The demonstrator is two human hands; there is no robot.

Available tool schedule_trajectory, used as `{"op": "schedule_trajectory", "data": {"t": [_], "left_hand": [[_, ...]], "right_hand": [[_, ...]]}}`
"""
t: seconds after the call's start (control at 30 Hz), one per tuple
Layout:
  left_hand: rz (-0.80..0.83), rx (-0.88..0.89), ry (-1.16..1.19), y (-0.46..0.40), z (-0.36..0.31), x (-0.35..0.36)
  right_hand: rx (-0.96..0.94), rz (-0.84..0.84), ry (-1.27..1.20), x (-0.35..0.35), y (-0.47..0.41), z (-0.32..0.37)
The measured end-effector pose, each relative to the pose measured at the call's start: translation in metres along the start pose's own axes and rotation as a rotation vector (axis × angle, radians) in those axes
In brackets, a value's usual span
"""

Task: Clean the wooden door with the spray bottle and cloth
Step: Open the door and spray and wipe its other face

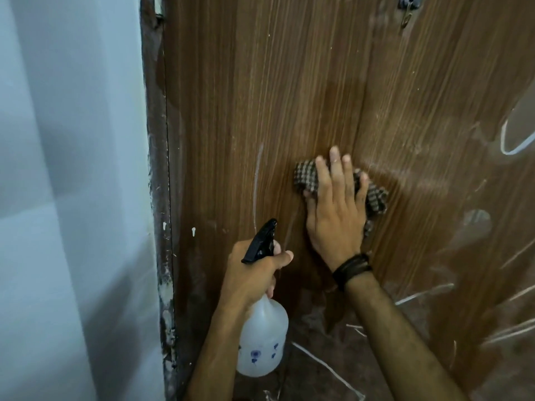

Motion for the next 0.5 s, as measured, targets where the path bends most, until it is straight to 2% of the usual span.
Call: {"op": "schedule_trajectory", "data": {"t": [0.1, 0.2, 0.37, 0.5], "left_hand": [[-0.001, -0.003, 0.013, 0.001, 0.003, -0.006], [-0.014, -0.001, 0.018, -0.001, 0.002, -0.009], [-0.021, 0.014, 0.005, -0.002, -0.001, -0.010], [-0.022, 0.015, 0.010, -0.003, -0.002, -0.010]], "right_hand": [[0.068, -0.029, -0.029, -0.006, -0.050, 0.001], [-0.018, -0.006, -0.025, -0.003, -0.060, 0.014], [-0.202, 0.093, -0.023, 0.009, 0.004, 0.029], [-0.195, 0.101, -0.028, 0.010, 0.045, 0.020]]}}
Point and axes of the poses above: each hand's wrist, its own y-axis away from the middle knuckle, its own x-axis out of the palm, z = x × y, the point moved 4 cm from there along -y, towards the middle knuckle, and after that the axes turned 1 degree about x, right-handed, at the moved point
